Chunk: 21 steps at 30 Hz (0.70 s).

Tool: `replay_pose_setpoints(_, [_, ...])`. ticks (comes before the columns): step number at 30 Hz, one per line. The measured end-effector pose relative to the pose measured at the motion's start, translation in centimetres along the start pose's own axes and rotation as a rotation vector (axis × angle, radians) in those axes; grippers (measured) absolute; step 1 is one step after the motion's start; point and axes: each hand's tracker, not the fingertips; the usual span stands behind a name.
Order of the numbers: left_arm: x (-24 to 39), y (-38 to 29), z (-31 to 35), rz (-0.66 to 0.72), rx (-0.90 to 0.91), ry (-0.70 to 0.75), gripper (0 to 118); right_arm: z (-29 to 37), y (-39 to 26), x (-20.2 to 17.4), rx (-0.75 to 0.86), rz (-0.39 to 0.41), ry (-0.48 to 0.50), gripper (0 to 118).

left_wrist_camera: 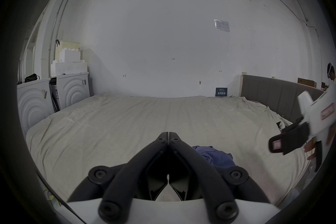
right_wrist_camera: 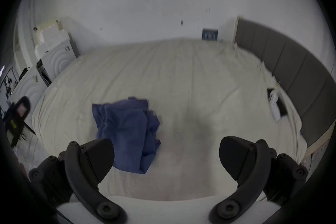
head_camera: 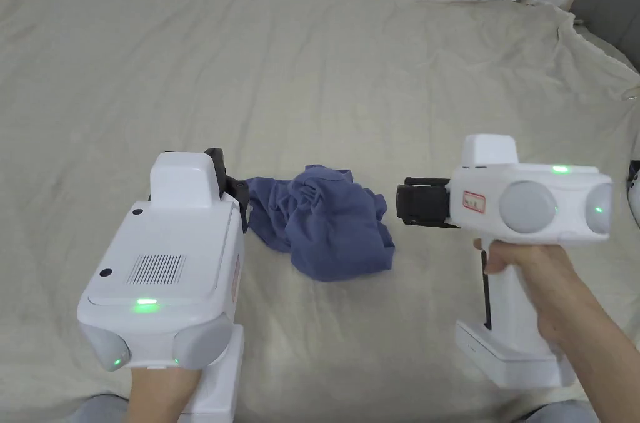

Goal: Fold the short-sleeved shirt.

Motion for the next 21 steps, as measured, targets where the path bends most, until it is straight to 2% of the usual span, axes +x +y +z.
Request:
replay_pose_setpoints(3, [-0.1, -0.1, -0.1, -0.007, -0.005, -0.001, 0, -4.2, 0.6, 0.0, -0.165, -0.034, -0.049, 115])
replay_pose_setpoints(6, [-0.2, -0.3, -0.3, -0.01, -0.009, 0.002, 0, -7.6, 0.2, -0.4, -0.27, -0.017, -0.078, 113])
replay_pose_setpoints(10, [-0.5, -0.5, -0.6, -0.007, -0.025, 0.007, 0, -9.9, -0.5, -0.8, -0.321, -0.032, -0.088, 96])
replay_pose_setpoints(13, [-0.7, -0.8, -1.0, -0.002, -0.04, 0.006, 0, -10.6, -1.0, -0.9, -0.334, -0.052, -0.072, 92])
replay_pose_setpoints(16, [-0.7, -1.1, -1.3, -0.011, -0.053, 0.012, 0, -11.1, -1.2, -0.9, -0.346, -0.07, -0.047, 79])
replay_pose_setpoints(21, [-1.0, -1.8, -1.7, -0.009, -0.08, 0.012, 0, -11.7, -1.5, -1.3, -0.343, -0.112, 0.011, 36])
